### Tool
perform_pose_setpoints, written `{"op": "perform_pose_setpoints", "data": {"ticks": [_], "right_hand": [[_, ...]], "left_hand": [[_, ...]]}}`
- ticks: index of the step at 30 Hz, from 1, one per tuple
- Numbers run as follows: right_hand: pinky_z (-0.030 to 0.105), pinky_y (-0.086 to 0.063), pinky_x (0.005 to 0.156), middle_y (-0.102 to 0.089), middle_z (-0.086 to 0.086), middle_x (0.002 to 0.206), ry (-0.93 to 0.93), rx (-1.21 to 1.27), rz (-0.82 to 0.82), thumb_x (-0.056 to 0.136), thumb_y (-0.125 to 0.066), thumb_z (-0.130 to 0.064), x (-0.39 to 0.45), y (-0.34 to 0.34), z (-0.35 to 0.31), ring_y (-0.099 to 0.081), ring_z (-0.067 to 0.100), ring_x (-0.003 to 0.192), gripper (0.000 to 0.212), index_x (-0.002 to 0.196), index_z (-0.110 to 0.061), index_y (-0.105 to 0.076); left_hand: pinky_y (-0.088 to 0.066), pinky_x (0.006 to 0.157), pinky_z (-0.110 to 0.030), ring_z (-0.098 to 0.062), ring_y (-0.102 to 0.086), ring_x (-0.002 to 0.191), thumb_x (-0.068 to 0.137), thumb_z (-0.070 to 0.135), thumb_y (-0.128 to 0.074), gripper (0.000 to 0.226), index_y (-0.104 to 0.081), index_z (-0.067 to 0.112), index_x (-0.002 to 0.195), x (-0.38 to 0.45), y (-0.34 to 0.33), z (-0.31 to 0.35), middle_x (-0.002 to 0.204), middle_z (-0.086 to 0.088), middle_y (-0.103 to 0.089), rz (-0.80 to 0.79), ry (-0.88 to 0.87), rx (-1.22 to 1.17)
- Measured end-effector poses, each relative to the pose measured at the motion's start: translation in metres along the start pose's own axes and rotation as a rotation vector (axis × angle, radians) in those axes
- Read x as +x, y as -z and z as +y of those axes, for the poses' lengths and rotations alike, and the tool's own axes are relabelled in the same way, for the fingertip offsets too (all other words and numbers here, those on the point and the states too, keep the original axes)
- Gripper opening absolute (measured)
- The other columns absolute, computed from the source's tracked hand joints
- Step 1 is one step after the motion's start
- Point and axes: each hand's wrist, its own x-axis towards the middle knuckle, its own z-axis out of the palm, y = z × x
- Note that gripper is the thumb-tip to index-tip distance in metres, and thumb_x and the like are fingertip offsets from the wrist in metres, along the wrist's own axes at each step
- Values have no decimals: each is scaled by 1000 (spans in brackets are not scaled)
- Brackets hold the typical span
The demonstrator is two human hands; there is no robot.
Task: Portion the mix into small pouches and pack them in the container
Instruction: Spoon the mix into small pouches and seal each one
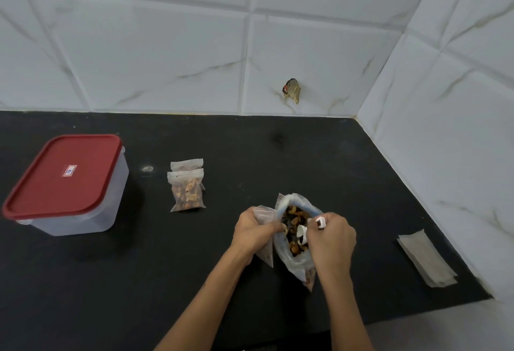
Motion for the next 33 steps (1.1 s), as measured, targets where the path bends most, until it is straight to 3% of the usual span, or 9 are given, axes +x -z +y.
{"op": "perform_pose_setpoints", "data": {"ticks": [4,7,10,14,19,23,28,32,33], "right_hand": [[36,-60,68,-70,6,73,-157,336,-26,87,-64,-10,0,-2,1,-69,16,68,15,74,-16,-61],[25,-57,62,-72,9,73,-350,619,-62,86,-66,-7,-1,1,2,-72,13,64,8,81,-12,-64],[27,-58,63,-71,16,74,-514,814,-136,87,-65,-1,1,3,4,-72,19,66,3,89,0,-64],[32,-58,69,-70,22,75,-612,825,-303,86,-65,3,9,13,12,-71,28,72,4,88,5,-62],[30,-60,58,-69,23,74,-550,726,-368,85,-65,4,16,19,16,-71,27,68,5,85,5,-61],[31,-58,63,-71,20,76,-536,695,-338,85,-66,1,17,8,13,-72,25,69,9,92,5,-63],[29,-60,56,-69,23,74,-615,814,-390,85,-64,5,19,12,17,-70,27,68,4,87,8,-61],[34,-58,70,-65,26,78,-712,935,-395,86,-61,8,17,14,18,-67,30,72,4,84,7,-58],[34,-60,68,-64,26,79,-722,963,-391,86,-61,9,17,14,18,-66,30,72,5,84,8,-57]], "left_hand": [[-58,84,-43,-22,-69,93,51,23,-75,58,-64,15,107,-1,-1,1,102,-11,-71,-50,-9,-43],[-57,86,-43,-22,-69,95,62,15,-76,43,-64,17,104,-1,1,2,102,-10,-71,-84,-6,-59],[-56,88,-44,-22,-68,97,67,12,-75,39,-64,17,104,0,3,2,102,-9,-71,-111,-7,-53],[-56,90,-43,-23,-69,96,74,5,-71,29,-64,14,100,-1,3,1,102,-12,-70,-108,5,-79],[-57,86,-43,-26,-69,94,78,-1,-67,23,-64,14,95,-4,5,1,99,-15,-70,-95,13,-129],[-57,86,-47,-26,-68,96,63,9,-72,38,-63,16,99,-3,-2,2,102,-14,-69,-89,-17,-102],[-57,86,-48,-24,-68,97,57,17,-71,48,-62,18,104,-1,-4,1,104,-11,-68,-76,-43,-65],[-56,87,-47,-23,-67,99,52,24,-74,54,-61,17,105,-4,-3,5,105,-9,-67,-90,-79,-20],[-56,87,-46,-22,-66,99,50,27,-75,58,-60,18,105,-5,-3,6,105,-8,-67,-92,-86,-5]]}}
